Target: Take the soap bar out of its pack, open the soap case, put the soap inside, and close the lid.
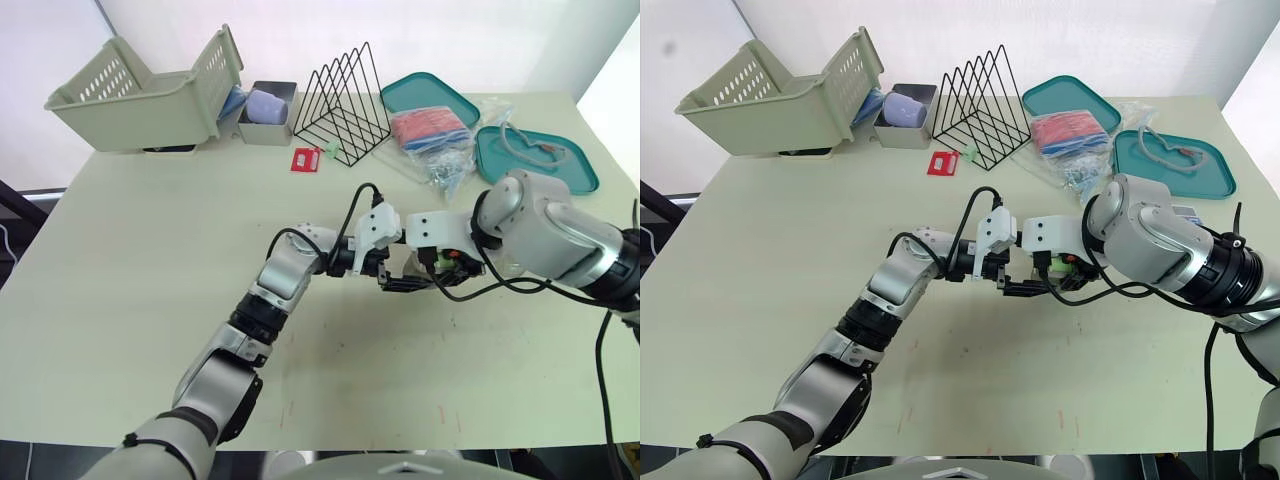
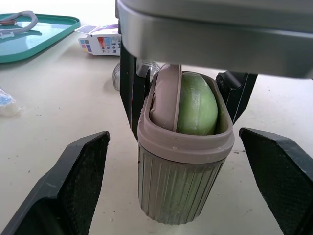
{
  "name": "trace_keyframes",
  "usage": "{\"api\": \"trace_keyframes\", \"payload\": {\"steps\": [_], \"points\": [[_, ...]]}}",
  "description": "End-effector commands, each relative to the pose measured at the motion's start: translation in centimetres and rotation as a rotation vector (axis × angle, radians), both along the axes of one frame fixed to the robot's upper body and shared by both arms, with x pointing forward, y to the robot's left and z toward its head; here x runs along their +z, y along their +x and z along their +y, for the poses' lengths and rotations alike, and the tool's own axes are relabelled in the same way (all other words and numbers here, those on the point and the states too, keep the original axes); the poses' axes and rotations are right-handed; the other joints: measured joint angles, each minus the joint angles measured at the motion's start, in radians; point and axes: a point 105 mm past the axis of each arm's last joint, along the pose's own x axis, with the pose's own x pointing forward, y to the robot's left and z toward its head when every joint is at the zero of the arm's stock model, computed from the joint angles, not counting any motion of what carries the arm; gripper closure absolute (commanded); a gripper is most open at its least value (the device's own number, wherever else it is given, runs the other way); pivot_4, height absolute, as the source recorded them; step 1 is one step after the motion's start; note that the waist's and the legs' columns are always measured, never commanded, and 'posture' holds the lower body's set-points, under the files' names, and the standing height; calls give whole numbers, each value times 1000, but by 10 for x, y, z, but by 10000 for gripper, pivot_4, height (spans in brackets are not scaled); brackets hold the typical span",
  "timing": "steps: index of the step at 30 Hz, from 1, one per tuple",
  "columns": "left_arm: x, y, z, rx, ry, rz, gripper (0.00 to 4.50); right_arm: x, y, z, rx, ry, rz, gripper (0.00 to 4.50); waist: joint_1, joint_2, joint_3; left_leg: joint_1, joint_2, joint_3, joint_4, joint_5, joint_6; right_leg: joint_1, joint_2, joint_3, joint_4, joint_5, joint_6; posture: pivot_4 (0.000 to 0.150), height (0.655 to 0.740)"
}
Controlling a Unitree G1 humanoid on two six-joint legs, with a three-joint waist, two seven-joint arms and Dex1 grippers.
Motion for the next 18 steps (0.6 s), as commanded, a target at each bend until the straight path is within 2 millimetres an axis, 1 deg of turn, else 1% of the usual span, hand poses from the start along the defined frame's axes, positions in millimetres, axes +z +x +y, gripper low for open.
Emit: {"api": "trace_keyframes", "payload": {"steps": [1, 8, 9, 10, 11, 12, 13, 15, 16, 18], "points": [[9, 0, -5, -20, -18, -44, 0, 2, 2, 3, 3, 10, -28, 23945, 0, 0, 0, 0, 0, 0, 0, 0, 0, 0, 0, 0, 0, 0, 0, 1500, 7400], [7, -2, -7, -34, -18, -36, 0, 2, 1, 0, -1, 4, -26, 23945, 0, 0, 0, 0, 0, 0, 0, 0, 0, 0, 0, 0, 0, 0, 0, 1500, 7400], [7, -2, -8, -35, -19, -34, 2399, 2, 1, 1, -1, 5, -27, 23945, 1, 0, 0, 0, 0, 0, 0, 0, 0, 0, 0, 0, 0, 0, 0, 1500, 7400], [7, -2, -8, -36, -19, -34, 5729, 2, 1, 1, -1, 6, -27, 23945, 1, 0, 0, 0, 0, 0, 0, 0, 0, 0, 0, 0, 0, 0, 0, 1500, 7400], [7, -2, -8, -37, -19, -33, 7575, 2, 1, 1, 0, 7, -27, 23945, 1, 0, 0, 0, 0, 0, 0, 0, 0, 0, 0, 0, 0, 0, 0, 1500, 7400], [7, -2, -9, -37, -19, -33, 10879, 2, 1, 1, 0, 8, -27, 23945, 1, 0, 0, 0, 0, 0, 0, 0, 0, 0, 0, 0, 0, 0, 0, 1500, 7400], [8, -2, -9, -38, -20, -34, 14332, 2, 0, 2, 1, 9, -26, 23945, 1, 0, 0, 0, 0, 0, 0, 0, 0, 0, 0, 0, 0, 0, 0, 1500, 7400], [9, -1, -10, -38, -22, -35, 23578, 1, 0, 2, 3, 8, -23, 23945, 2, 0, 0, 0, 0, 0, 0, 0, 0, 0, 0, 0, 0, 0, 0, 1500, 7400], [9, 0, -10, -39, -23, -36, 25323, 1, -1, 2, 3, 8, -23, 23945, 2, 0, 0, 0, 0, 0, 0, 0, 0, 0, 0, 0, 0, 0, 0, 1500, 7400], [9, 0, -9, -40, -23, -38, 25320, 1, -1, 2, 3, 8, -22, 23945, 2, 0, 0, 0, 0, 0, 0, 0, 0, 0, 0, 0, 0, 0, 0, 1500, 7400]]}}
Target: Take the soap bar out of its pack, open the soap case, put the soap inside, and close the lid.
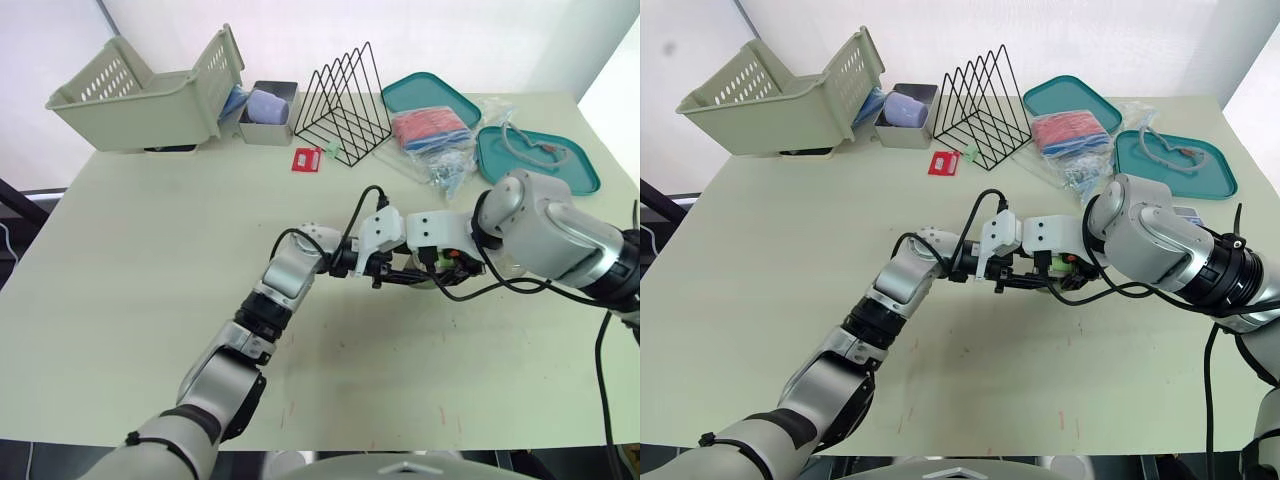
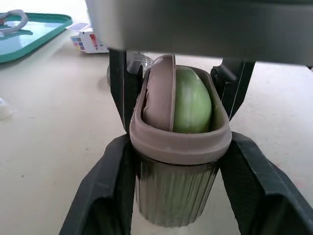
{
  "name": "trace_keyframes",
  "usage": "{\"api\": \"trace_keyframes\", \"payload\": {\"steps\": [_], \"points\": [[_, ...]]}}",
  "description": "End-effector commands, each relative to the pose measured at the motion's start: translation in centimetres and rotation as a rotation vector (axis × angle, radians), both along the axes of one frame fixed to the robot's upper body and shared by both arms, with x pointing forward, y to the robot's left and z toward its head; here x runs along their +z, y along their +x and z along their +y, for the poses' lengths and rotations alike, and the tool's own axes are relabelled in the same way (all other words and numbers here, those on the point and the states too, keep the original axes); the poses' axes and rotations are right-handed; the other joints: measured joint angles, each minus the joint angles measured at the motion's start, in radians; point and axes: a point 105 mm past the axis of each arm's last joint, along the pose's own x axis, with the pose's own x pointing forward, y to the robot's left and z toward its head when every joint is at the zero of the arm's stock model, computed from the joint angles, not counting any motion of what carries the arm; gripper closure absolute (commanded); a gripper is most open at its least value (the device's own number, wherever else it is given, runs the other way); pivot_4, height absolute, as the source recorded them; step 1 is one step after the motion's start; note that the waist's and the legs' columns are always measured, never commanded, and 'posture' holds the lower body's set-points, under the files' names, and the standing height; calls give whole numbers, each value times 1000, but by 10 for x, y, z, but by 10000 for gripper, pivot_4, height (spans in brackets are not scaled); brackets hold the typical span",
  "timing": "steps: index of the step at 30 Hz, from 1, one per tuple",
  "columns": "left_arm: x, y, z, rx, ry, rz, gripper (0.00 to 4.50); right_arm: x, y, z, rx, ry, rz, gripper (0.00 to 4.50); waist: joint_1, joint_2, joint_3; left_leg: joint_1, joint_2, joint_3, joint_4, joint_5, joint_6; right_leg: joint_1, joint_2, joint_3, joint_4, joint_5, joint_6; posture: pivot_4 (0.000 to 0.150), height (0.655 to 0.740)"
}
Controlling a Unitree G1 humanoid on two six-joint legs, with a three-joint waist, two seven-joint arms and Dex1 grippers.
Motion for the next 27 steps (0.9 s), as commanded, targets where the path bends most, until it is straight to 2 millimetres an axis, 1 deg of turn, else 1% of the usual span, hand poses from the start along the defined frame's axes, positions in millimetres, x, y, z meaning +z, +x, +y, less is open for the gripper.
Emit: {"api": "trace_keyframes", "payload": {"steps": [1, 15, 17, 18, 20, 22, 24, 27], "points": [[12, 0, -4, -11, -44, -14, 25320, 1, 0, 3, 13, 5, -24, 23945, 0, 0, 0, 0, 0, 0, 0, 0, 0, 0, 0, 0, 0, 0, 0, 1500, 7400], [10, -1, -5, -3, -62, -28, 25321, 1, 0, 7, 19, 25, -24, 23945, 0, 0, 0, 0, 0, 0, 0, 0, 0, 0, 0, 0, 0, 0, 0, 1500, 7400], [9, -1, -3, 2, -62, -29, 25321, 2, 1, 10, 26, 56, -35, 14079, 0, 0, 0, 0, 0, 0, 0, 0, 0, 0, 0, 0, 0, 0, 0, 1500, 7400], [9, 0, -2, 5, -62, -30, 25321, 4, 1, 12, 29, 83, -39, 10070, 1, 0, 0, 0, 0, 0, 0, 0, 0, 0, 0, 0, 0, 0, 0, 1500, 7400], [9, 1, 0, 11, -63, -31, 25321, 6, 1, 12, 38, 119, -48, 242, 4, 0, 0, -1, 0, 0, 0, 0, 0, -1, 0, 0, 0, 0, 0, 1500, 7400], [8, 1, 2, 14, -62, -32, 25321, 7, 0, 12, 32, 164, -40, 242, 5, 0, 0, -2, 0, 0, 0, 0, 0, -1, -1, 0, -1, 0, 0, 1500, 7400], [7, 2, 4, 18, -60, -33, 25321, 7, 0, 7, 37, 179, -52, 242, 6, 0, 0, -2, 0, 0, 0, 0, 0, 0, -1, -1, -1, 0, 0, 1500, 7400], [5, 3, 9, 17, -47, -43, 25321, 8, 0, 1, 29, 261, -63, 242, 6, 0, 0, -2, 0, 0, 0, 0, 0, 0, 0, -1, -1, 0, 0, 1500, 7400]]}}
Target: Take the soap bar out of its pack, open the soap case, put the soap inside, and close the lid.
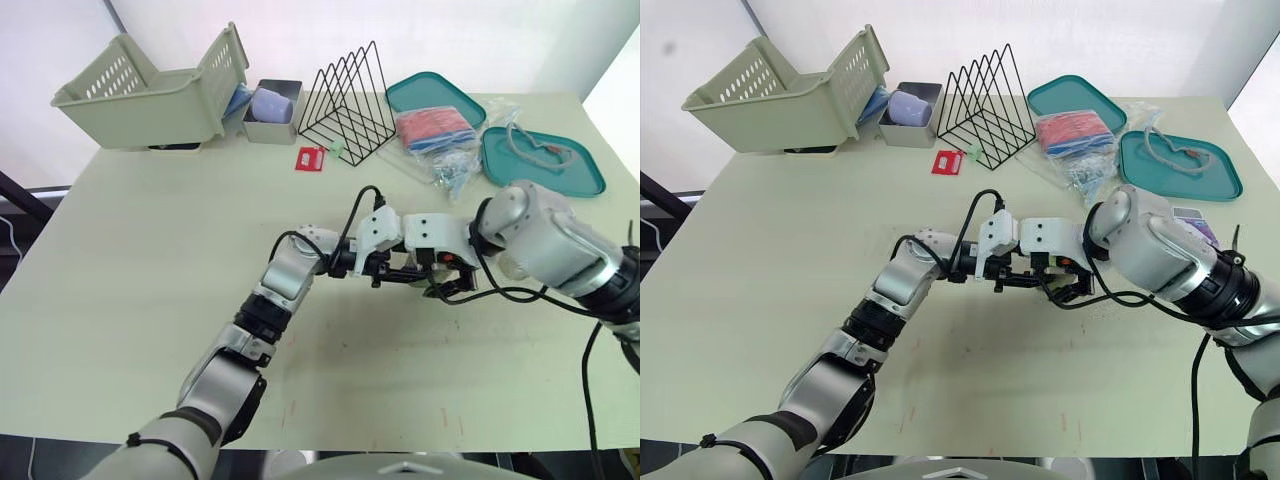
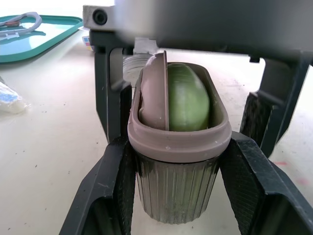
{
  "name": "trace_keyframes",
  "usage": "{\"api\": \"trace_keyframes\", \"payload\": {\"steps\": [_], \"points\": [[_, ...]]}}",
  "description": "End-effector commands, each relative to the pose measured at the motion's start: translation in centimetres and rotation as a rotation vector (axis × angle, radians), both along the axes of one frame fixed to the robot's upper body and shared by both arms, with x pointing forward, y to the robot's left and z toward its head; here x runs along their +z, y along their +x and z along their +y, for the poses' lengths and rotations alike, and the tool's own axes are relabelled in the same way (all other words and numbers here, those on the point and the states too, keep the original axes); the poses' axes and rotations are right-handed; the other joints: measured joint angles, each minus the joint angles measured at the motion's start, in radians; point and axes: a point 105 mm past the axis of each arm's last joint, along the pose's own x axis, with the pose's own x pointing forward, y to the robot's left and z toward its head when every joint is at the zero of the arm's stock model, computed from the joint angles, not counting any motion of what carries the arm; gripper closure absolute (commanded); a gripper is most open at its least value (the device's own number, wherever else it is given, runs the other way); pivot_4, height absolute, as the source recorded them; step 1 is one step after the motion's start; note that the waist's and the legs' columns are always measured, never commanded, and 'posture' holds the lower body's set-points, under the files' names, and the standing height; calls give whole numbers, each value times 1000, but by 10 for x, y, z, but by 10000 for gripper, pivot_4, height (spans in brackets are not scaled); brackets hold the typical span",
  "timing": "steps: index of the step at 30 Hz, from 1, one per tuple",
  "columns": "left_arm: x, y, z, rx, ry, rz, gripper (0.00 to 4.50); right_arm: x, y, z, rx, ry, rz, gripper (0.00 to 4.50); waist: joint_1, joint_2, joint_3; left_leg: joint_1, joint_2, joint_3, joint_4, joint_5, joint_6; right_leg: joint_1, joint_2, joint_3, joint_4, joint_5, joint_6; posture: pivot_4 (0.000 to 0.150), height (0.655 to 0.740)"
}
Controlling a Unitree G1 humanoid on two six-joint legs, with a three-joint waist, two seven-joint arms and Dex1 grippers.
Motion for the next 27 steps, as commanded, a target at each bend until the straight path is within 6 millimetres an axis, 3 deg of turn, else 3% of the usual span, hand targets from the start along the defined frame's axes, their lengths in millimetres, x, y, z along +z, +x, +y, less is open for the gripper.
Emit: {"api": "trace_keyframes", "payload": {"steps": [1, 10, 19, 23, 27], "points": [[6, 0, 5, -10, -22, -35, 25321, 15, 1, -5, 4, 113, -63, 242, 0, 0, 0, 0, 0, 0, 0, 0, 0, 0, 0, 0, 0, 0, 0, 1500, 7400], [10, 4, 13, -21, -26, -57, 25321, 18, 1, -31, -59, 336, -144, 242, -1, 0, 0, 0, 0, 0, 0, 0, 0, 1, 0, 0, 0, 0, 0, 1500, 7400], [17, -3, 18, -45, -101, -40, 25321, 32, -26, -58, -148, 696, -254, 242, 0, 0, 0, 1, 0, 0, -1, 0, 0, 1, 0, 0, 0, 0, 0, 1500, 7400], [15, -7, 21, -44, -107, -37, 25321, 34, -38, -90, -292, 809, -352, 242, 7, 0, 0, 0, 0, 0, 0, 0, 0, 2, 0, 0, -1, 0, 0, 1500, 7400], [14, -11, 25, -37, -113, -28, 25321, 25, -57, -145, -512, 801, -467, 242, 20, 0, 0, 1, 0, 0, 0, 0, 0, 2, 0, 1, -1, 0, 0, 1500, 7400]]}}
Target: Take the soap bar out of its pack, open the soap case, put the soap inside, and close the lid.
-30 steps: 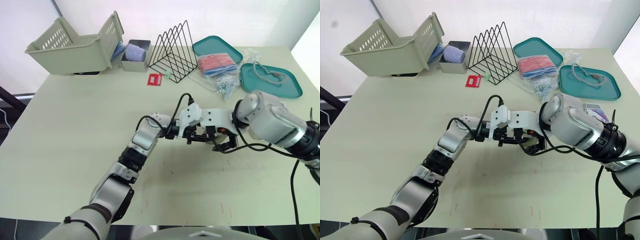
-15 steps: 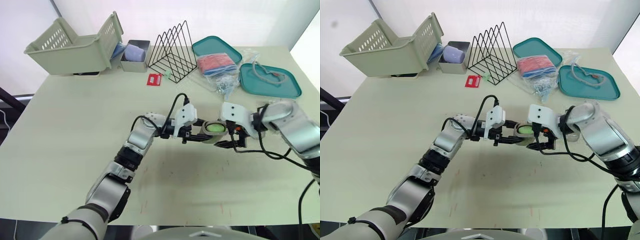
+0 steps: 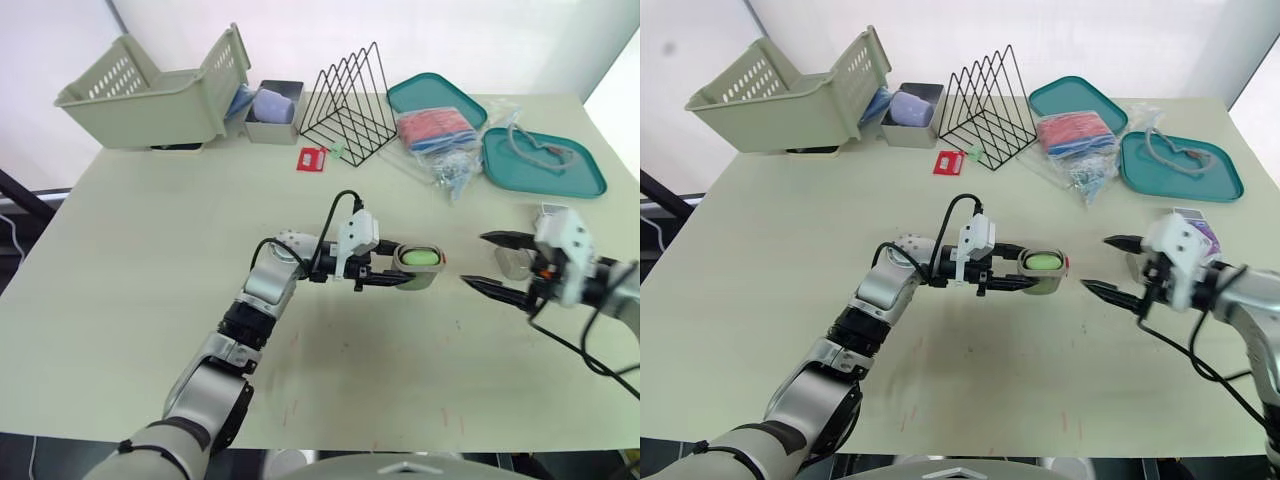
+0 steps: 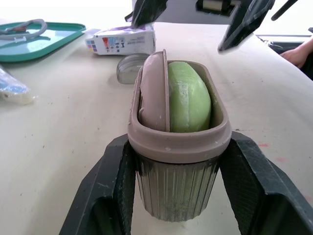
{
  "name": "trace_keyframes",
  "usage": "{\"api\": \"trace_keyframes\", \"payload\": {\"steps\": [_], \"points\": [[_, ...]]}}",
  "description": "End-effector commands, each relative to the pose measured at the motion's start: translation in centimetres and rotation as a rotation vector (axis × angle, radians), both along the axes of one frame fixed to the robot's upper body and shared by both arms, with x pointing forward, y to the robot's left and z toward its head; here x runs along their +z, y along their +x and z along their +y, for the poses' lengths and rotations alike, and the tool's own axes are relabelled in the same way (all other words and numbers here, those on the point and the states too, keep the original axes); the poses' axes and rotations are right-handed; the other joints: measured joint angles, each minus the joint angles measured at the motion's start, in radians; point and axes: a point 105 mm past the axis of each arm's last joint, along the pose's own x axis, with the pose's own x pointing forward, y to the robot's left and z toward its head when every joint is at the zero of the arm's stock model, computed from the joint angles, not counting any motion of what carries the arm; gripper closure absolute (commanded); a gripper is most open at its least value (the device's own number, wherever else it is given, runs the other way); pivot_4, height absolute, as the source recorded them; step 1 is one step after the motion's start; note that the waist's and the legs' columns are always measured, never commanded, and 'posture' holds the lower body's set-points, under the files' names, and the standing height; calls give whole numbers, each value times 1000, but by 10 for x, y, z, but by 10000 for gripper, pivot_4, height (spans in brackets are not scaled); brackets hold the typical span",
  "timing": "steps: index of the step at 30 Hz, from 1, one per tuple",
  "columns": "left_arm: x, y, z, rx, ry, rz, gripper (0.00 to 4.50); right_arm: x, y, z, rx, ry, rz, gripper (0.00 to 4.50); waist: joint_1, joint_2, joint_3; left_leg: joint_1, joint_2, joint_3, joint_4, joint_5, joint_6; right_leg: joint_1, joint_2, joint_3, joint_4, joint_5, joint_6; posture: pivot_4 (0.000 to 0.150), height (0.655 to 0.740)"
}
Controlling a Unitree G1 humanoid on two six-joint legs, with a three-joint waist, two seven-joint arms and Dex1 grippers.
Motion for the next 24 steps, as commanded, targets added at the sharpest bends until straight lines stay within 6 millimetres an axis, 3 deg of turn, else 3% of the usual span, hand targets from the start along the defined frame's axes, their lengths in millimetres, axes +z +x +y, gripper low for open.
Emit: {"api": "trace_keyframes", "payload": {"steps": [1, 5, 9, 15, 24], "points": [[17, -4, 0, -11, -57, -42, 25321, 14, -14, -44, -200, 15, -110, 242, 3, 0, 0, 0, 0, 0, 0, 0, 0, 0, 0, 0, 0, 0, 0, 1500, 7400], [18, -5, 3, 10, -66, -46, 25321, 9, -47, -108, -542, 70, -178, 242, 9, 1, 0, 1, 0, 0, 0, 0, 0, 0, 0, 0, 0, 0, 0, 1500, 7400], [18, -5, 6, 32, -74, -45, 25321, 0, -86, -142, -780, 99, -219, 242, 5, 1, -1, 1, 0, 0, -1, 0, 0, 0, 0, 0, 0, 0, 0, 1500, 7400], [16, -5, 9, 55, -77, -49, 25321, -14, -112, -149, -922, 144, -200, 242, -11, 3, -2, 2, 0, 1, -2, 0, 0, 0, 0, 2, 0, 0, 0, 1500, 7400], [20, -2, 9, 54, -71, -60, 25321, 3, -96, -143, -947, 161, -224, 242, -16, 4, -2, 1, 0, 1, -2, 0, 0, 0, 0, 2, 0, 0, 0, 1500, 7400]]}}
